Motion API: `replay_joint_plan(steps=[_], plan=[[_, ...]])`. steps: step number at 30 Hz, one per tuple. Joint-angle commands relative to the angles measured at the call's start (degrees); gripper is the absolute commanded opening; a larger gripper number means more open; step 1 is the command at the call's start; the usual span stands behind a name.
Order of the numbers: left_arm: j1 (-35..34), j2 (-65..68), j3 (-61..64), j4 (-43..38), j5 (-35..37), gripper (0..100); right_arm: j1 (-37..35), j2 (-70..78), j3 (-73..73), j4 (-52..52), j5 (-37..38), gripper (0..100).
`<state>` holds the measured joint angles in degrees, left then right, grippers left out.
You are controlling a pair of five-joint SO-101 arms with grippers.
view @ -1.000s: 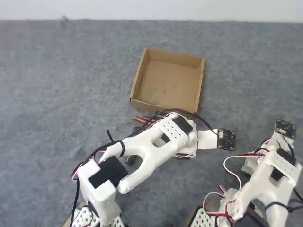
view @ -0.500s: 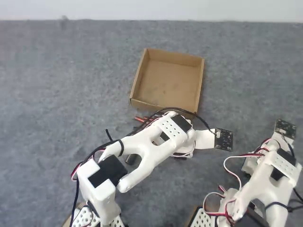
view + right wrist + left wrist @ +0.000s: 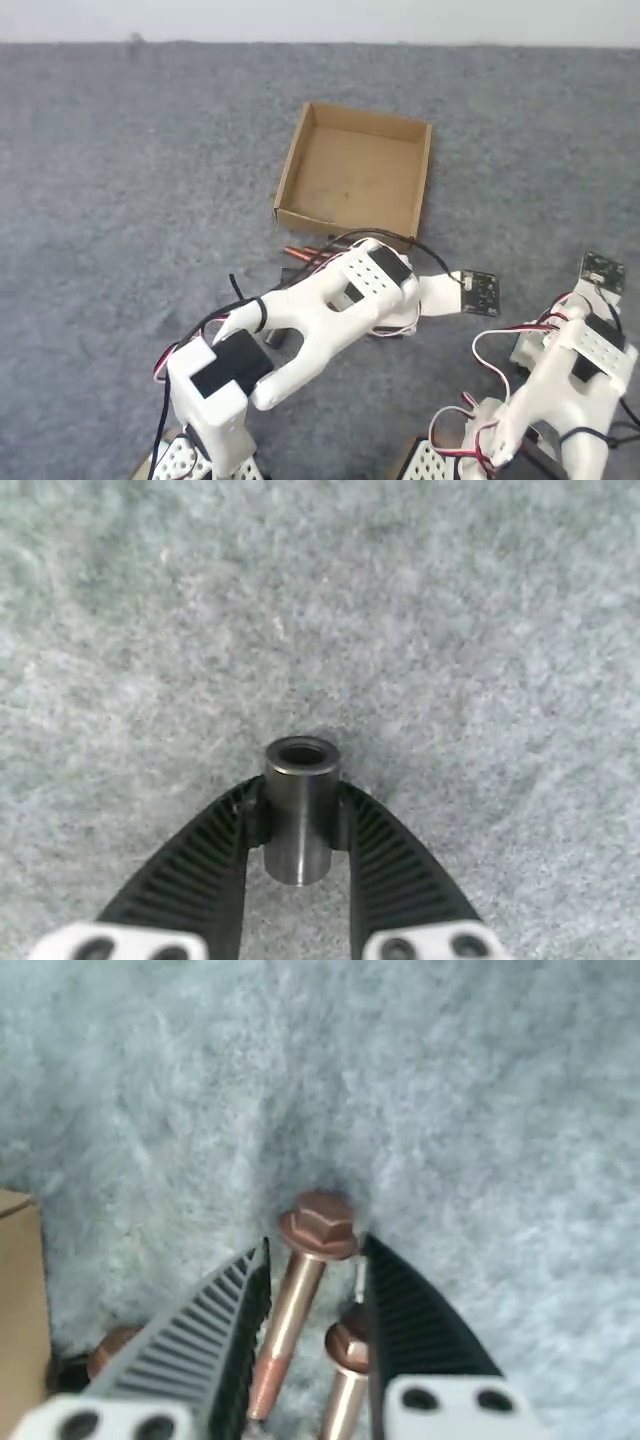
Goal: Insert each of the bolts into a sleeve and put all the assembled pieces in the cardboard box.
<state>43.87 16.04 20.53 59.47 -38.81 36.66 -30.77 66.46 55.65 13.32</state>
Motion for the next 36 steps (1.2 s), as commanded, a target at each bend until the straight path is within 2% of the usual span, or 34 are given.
replay_joint_plan(steps=[1, 8, 17, 24, 36], plan=[[-0.44, -0.44, -2.33, -0.35, 0.79, 7, -0.75, -2.24, -0.26, -0.75, 1.32, 0.6], [0.53, -0.44, -2.24, -0.18, 0.79, 1, -0.75, -2.24, -0.26, -0.75, 1.32, 0.6], [3.6, -1.23, -2.51, -0.09, 1.49, 1, -0.75, -2.24, -0.26, -0.75, 1.32, 0.6], [4.04, -1.23, -6.2, 0.0, 17.05, 1, -0.75, -2.24, -0.26, -0.75, 1.32, 0.6], [-6.77, -1.23, -15.52, 1.85, 48.53, 1, -0.75, -2.24, -0.26, -0.75, 1.32, 0.6]])
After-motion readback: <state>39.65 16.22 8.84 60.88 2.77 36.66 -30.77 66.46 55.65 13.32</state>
